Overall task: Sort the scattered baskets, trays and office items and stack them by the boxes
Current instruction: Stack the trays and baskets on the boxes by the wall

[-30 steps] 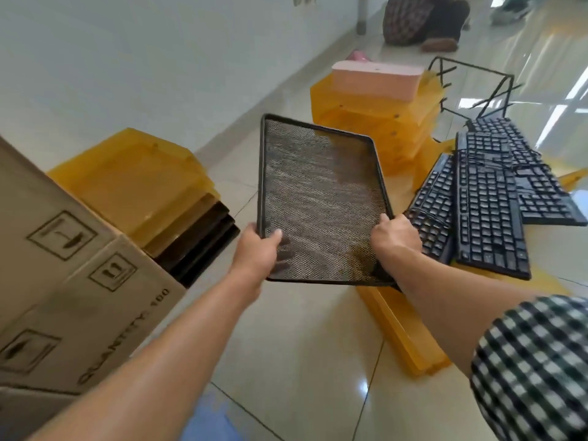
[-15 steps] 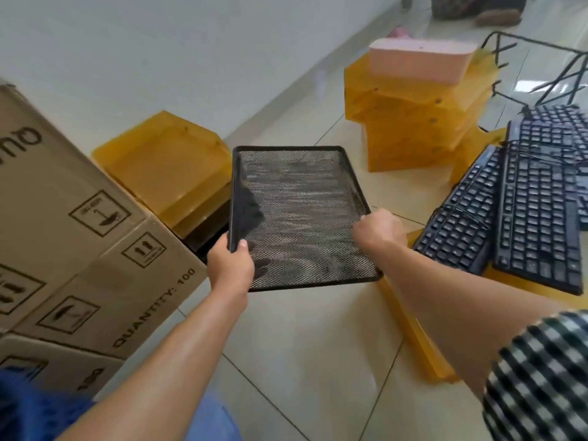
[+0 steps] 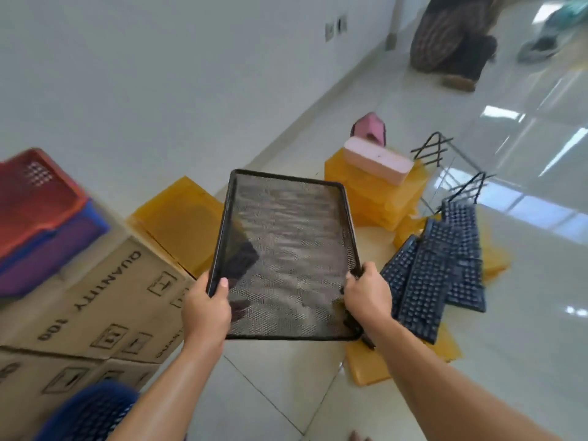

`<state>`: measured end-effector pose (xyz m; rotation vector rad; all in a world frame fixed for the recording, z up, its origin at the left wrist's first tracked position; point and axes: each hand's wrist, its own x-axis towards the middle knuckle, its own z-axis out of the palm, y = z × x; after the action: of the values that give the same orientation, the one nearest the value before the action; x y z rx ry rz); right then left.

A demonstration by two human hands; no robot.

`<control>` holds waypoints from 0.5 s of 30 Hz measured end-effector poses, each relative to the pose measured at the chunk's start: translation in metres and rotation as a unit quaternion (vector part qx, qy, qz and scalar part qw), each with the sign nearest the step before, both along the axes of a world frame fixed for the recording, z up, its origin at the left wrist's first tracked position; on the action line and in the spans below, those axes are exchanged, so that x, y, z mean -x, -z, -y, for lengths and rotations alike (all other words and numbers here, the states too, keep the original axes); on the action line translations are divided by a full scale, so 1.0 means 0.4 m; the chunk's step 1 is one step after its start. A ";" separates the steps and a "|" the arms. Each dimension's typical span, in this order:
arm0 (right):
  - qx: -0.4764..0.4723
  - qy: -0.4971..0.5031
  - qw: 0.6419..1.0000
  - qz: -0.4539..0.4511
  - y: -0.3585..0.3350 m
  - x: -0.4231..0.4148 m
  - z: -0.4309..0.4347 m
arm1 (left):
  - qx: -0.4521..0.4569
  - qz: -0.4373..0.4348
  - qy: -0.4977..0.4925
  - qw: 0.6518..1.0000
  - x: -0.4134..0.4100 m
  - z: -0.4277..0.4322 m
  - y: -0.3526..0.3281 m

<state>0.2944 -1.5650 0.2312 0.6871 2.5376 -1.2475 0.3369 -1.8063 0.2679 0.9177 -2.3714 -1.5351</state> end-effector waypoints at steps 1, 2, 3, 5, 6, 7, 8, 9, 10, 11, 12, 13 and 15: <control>0.017 -0.010 1.000 -0.004 -0.082 -0.012 -0.004 | -0.007 -0.006 -0.010 1.000 -0.015 0.000 -0.078; 0.031 -0.020 0.999 -0.007 -0.160 -0.023 -0.006 | -0.009 -0.005 -0.016 1.000 -0.033 0.003 -0.150; 0.043 -0.030 0.999 -0.009 -0.236 -0.033 -0.007 | -0.006 -0.001 -0.018 1.000 -0.052 0.009 -0.217; 0.063 -0.046 0.997 -0.010 -0.373 -0.057 -0.002 | -0.020 -0.002 -0.030 0.999 -0.093 0.028 -0.334; 0.075 -0.051 0.996 -0.011 -0.431 -0.067 0.004 | -0.033 -0.006 -0.038 0.999 -0.111 0.042 -0.383; 0.087 -0.055 0.995 -0.009 -0.485 -0.079 0.014 | -0.041 -0.007 -0.047 0.998 -0.132 0.058 -0.425; 0.098 -0.063 0.993 -0.007 -0.531 -0.087 0.028 | -0.045 -0.009 -0.057 0.997 -0.151 0.074 -0.465; 0.106 -0.073 0.992 -0.005 -0.568 -0.091 0.046 | -0.049 -0.014 -0.069 0.996 -0.168 0.093 -0.498; 0.112 -0.084 0.990 -0.001 -0.599 -0.096 0.068 | -0.051 -0.017 -0.085 0.995 -0.187 0.113 -0.525; 0.116 -0.096 0.989 -0.001 -0.624 -0.098 0.093 | -0.052 -0.025 -0.103 0.993 -0.202 0.133 -0.547; 0.117 -0.112 0.987 -0.002 -0.643 -0.098 0.124 | -0.051 -0.033 -0.124 0.990 -0.219 0.155 -0.565; 0.118 -0.128 0.985 -0.002 -0.660 -0.098 0.157 | -0.055 -0.043 -0.143 0.987 -0.236 0.175 -0.583; 0.124 -0.157 0.980 -0.003 -0.688 -0.092 0.230 | -0.067 -0.061 -0.182 0.979 -0.273 0.218 -0.608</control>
<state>0.3312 -1.6571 0.5064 0.2194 2.3197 -1.4132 0.4460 -1.8937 0.5112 1.1718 -1.9045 -1.5641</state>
